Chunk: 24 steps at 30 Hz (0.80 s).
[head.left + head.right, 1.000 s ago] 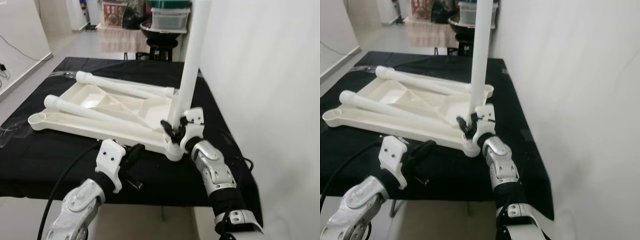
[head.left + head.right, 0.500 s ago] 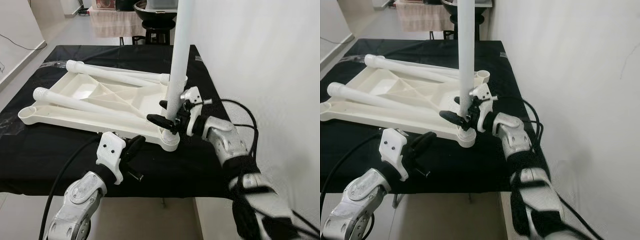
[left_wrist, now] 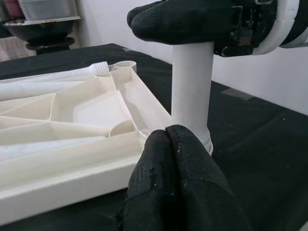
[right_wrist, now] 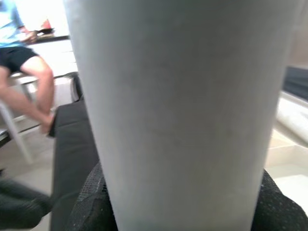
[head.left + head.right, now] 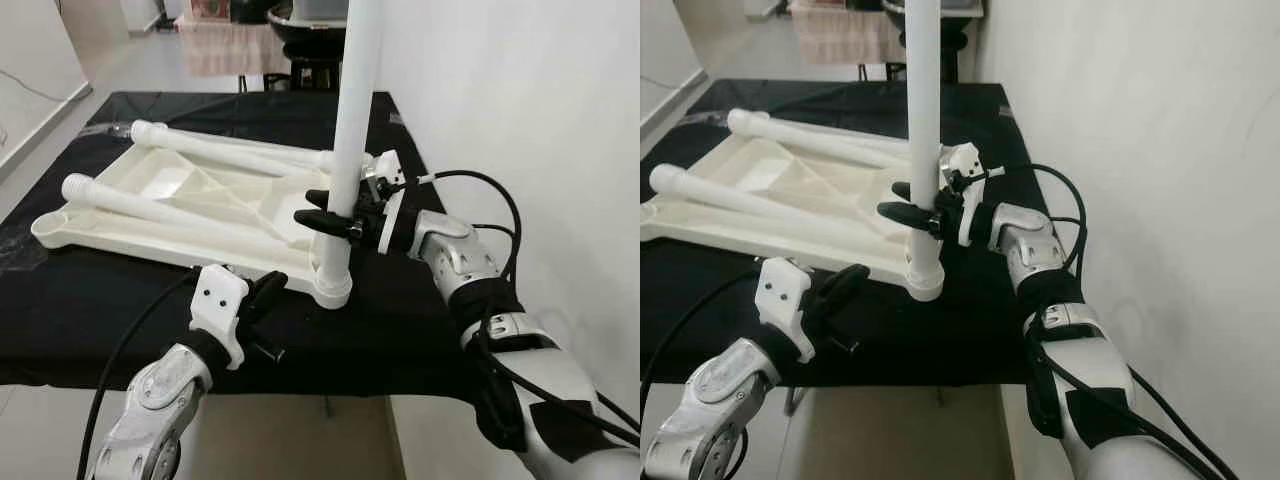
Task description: Building children table
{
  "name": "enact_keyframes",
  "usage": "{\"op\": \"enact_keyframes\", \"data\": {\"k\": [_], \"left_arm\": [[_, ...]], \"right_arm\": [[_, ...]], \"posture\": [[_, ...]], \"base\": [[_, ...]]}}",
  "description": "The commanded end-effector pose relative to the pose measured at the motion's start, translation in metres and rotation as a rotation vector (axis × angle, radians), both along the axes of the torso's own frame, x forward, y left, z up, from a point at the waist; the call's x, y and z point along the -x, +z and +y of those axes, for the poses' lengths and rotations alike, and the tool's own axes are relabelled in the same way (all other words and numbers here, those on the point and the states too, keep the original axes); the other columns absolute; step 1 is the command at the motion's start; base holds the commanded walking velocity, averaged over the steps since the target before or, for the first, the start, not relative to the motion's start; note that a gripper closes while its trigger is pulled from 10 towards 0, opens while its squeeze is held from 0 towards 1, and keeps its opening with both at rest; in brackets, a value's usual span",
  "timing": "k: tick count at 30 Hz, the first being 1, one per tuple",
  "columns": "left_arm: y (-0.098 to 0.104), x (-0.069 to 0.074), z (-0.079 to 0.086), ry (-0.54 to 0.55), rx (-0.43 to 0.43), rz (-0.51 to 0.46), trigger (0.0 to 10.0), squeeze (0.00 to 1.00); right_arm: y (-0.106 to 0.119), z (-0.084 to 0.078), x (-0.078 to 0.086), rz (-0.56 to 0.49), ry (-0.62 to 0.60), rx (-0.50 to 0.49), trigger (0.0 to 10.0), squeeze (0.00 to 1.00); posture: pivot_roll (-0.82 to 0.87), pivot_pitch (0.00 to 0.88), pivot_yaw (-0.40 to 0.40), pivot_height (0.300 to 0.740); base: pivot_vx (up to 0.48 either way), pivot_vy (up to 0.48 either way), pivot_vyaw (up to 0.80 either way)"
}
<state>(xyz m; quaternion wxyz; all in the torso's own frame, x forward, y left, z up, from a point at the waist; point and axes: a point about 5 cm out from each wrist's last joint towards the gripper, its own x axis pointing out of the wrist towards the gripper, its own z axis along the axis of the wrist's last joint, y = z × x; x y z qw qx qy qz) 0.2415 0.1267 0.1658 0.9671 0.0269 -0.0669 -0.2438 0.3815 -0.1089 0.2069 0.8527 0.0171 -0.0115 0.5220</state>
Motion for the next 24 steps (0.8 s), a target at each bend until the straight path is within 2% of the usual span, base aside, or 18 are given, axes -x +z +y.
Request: {"op": "enact_keyframes", "data": {"k": [1,2,3,4,5,6,7,8,9,10,12,15,16,19,21,22,23,24], "left_arm": [[-0.004,0.002,-0.002,-0.002,0.003,0.015,10.0,0.00],[-0.004,0.003,-0.001,-0.002,0.004,0.016,10.0,0.00],[-0.005,0.003,-0.001,-0.001,0.003,0.020,10.0,0.00],[-0.005,0.004,0.001,-0.001,0.003,0.024,10.0,0.00],[-0.006,0.004,0.001,-0.002,0.004,0.027,10.0,0.00],[-0.006,0.004,0.001,-0.002,0.004,0.027,10.0,0.00],[-0.006,0.004,0.001,-0.003,0.004,0.029,10.0,0.00],[-0.006,0.005,0.001,-0.008,0.003,0.032,10.0,0.00],[-0.007,0.005,0.000,-0.013,0.002,0.036,10.0,0.00],[-0.008,0.006,-0.001,-0.018,0.004,0.039,10.0,0.00],[-0.009,0.006,-0.003,-0.023,0.004,0.040,10.0,0.00],[-0.007,0.005,-0.005,-0.029,0.003,0.035,10.0,0.00],[-0.006,0.005,-0.003,-0.021,0.001,0.033,10.0,0.00],[-0.006,0.004,-0.001,-0.016,-0.001,0.032,10.0,0.00],[-0.005,0.004,-0.001,-0.016,-0.001,0.030,10.0,0.00],[-0.005,0.003,-0.003,-0.025,0.001,0.032,10.0,0.00],[-0.005,0.003,-0.003,-0.025,0.001,0.032,10.0,0.00],[-0.006,0.004,-0.005,-0.037,0.001,0.035,10.0,0.00]], "right_arm": [[-0.030,-0.011,-0.001,0.119,-0.194,-0.016,0.0,0.00],[-0.033,-0.013,-0.001,0.129,-0.228,-0.013,0.0,0.00],[-0.052,-0.016,0.003,0.161,-0.370,0.042,0.0,0.00],[-0.068,-0.019,0.008,0.176,-0.546,0.094,0.0,0.00],[-0.082,-0.027,0.015,0.206,-0.780,0.109,0.0,0.00],[-0.082,-0.027,0.015,0.206,-0.780,0.109,0.0,0.00],[-0.090,-0.033,0.020,0.227,-0.940,0.116,0.0,0.00],[-0.098,-0.025,0.037,0.303,-1.015,0.039,0.0,0.00],[-0.091,-0.007,0.047,0.239,-0.919,0.056,0.0,0.00],[-0.082,0.004,0.048,0.183,-0.841,0.053,0.0,0.00],[-0.075,0.007,0.044,0.160,-0.809,0.047,0.0,0.00],[-0.074,0.005,0.029,0.199,-0.816,0.030,0.0,0.00],[-0.076,0.005,0.027,0.206,-0.823,0.055,10.0,0.00],[-0.077,0.005,0.025,0.204,-0.817,0.063,10.0,0.00],[-0.073,0.005,0.024,0.197,-0.797,0.052,10.0,0.04],[-0.065,0.005,0.023,0.186,-0.778,0.017,10.0,1.00],[-0.065,0.005,0.023,0.186,-0.778,0.017,10.0,1.00],[-0.053,0.003,0.019,0.163,-0.732,-0.025,10.0,1.00]], "posture": [[0.07,0.056,-0.064,0.740],[0.07,0.056,-0.064,0.740],[0.06,0.059,-0.059,0.740],[0.06,0.066,-0.054,0.740],[0.06,0.066,-0.054,0.740],[0.06,0.066,-0.054,0.740],[0.06,0.066,-0.054,0.740],[0.05,0.073,-0.049,0.740],[0.05,0.077,-0.051,0.740],[0.04,0.070,-0.051,0.740],[0.05,0.060,-0.059,0.740],[0.07,0.071,-0.059,0.740],[0.07,0.073,-0.053,0.740],[0.07,0.073,-0.053,0.740],[0.07,0.071,-0.047,0.740],[0.06,0.070,-0.041,0.740],[0.06,0.070,-0.041,0.740],[0.06,0.070,-0.041,0.740]], "base": [[0.000,0.000,0.00],[0.000,0.000,0.00],[0.000,0.000,0.00],[0.000,0.000,0.00],[0.000,0.000,0.00],[0.000,0.000,0.00],[0.000,0.000,0.00],[0.000,0.000,0.00],[0.000,0.000,0.00],[0.000,0.000,0.00],[0.000,0.000,0.00],[0.000,0.000,0.00],[0.000,0.000,0.00],[0.000,0.000,0.00],[0.000,0.000,0.00],[0.000,0.000,0.00],[0.000,0.000,0.00],[0.000,0.000,0.00]]}}
